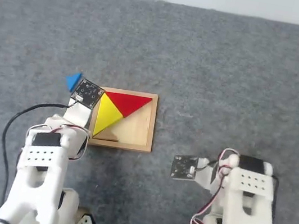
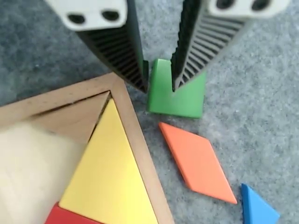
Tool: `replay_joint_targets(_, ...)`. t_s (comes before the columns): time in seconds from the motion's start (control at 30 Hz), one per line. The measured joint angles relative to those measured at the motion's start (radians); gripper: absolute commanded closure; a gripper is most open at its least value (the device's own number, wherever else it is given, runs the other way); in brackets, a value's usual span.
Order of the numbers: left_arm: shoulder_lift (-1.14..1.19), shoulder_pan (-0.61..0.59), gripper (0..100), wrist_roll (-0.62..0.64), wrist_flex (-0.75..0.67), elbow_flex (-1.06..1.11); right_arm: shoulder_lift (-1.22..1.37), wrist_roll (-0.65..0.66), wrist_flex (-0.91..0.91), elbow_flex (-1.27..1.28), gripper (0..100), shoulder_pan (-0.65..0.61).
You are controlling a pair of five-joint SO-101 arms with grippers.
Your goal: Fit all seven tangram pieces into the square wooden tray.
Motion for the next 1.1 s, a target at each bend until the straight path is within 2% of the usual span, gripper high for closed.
replay_joint_targets(0.2,0.0,0.0,92,0.0,0.0,0.0,-0.008,0.0,-0.25,0.083,75.8,0.034)
replay_joint_targets(0.33,0.0,0.0,92,0.0,0.0,0.0,-0.011,0.002,-0.331,0.084,75.8,0.087)
replay_joint_targets(0.5,0.0,0.0,92,0.0,0.0,0.0,-0.011,-0.015,-0.362,0.066,77.5,0.109)
replay_joint_targets(0.67,0.0,0.0,92,0.0,0.0,0.0,-0.011,-0.046,-0.388,0.057,91.1,0.101)
replay_joint_targets(0.97,0.0,0.0,92,0.0,0.0,0.0,-0.011,-0.057,-0.394,0.057,90.9,0.06)
replay_joint_targets(1.1,0.0,0.0,92,0.0,0.0,0.0,-0.011,-0.213,-0.496,0.057,90.5,0.06)
